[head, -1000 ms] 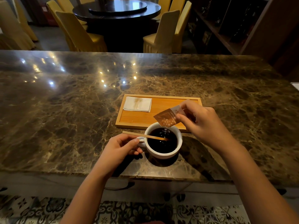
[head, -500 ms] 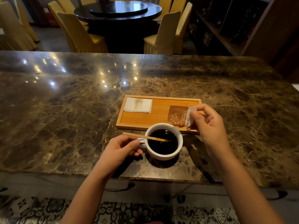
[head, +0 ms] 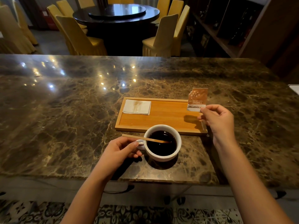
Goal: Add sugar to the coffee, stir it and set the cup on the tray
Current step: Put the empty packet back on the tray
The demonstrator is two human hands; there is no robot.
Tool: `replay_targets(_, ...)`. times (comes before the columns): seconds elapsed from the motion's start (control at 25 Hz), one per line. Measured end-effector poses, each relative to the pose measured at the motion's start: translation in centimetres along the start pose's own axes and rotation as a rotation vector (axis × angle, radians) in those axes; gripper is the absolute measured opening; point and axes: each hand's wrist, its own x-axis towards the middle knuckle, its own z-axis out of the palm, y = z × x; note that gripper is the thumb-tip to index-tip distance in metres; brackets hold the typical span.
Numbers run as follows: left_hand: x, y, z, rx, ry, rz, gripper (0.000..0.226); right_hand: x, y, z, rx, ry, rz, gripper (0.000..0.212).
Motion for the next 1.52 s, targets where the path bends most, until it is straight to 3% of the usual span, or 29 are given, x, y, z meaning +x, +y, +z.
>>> replay_targets(0.4, -0.1, 0.0, 0.0, 0.014, 0.004, 0.011, 0.027, 2.7, 3.7, 1.1, -0.684, 0.155, -0.180, 0.010)
replay_targets(0.48, -0.1, 0.0, 0.0, 0.012, 0.003, 0.011, 0.027, 3.0, 3.7, 1.0, -0.712, 0.138, -0.221, 0.010)
replay_targets(0.68, -0.1, -0.1, 0.1, 0.015, 0.006, 0.010, 0.029, 2.8, 3.5, 0.5, -0.856, 0.118, -0.414, 0.034)
replay_targets(0.88, 0.0, -0.1, 0.0, 0.018, 0.008, 0.010, 0.031, 3.1, 3.1, 0.8, -1.038, -0.065, -0.650, 0.027)
replay_targets(1.16, -0.1, -0.1, 0.2, 0.010, 0.010, 0.017, 0.028, 4.1, 2.5, 0.6, -1.051, -0.300, -0.662, 0.021)
replay_targets(1.28, -0.1, -0.1, 0.1, 0.011, 0.010, 0.021, 0.026, 3.5, 1.5, 0.5, -1.048, -0.327, -0.664, 0.022)
replay_targets(1.4, -0.1, -0.1, 0.1, 0.017, 0.010, 0.022, 0.028, 1.3, -1.3, 1.7, -0.896, -0.334, -0.759, 0.021)
replay_targets(1.52, -0.1, -0.2, 0.1, 0.029, 0.021, 0.025, 0.027, -3.1, -4.7, 4.6, -0.675, -0.628, -0.837, 0.022)
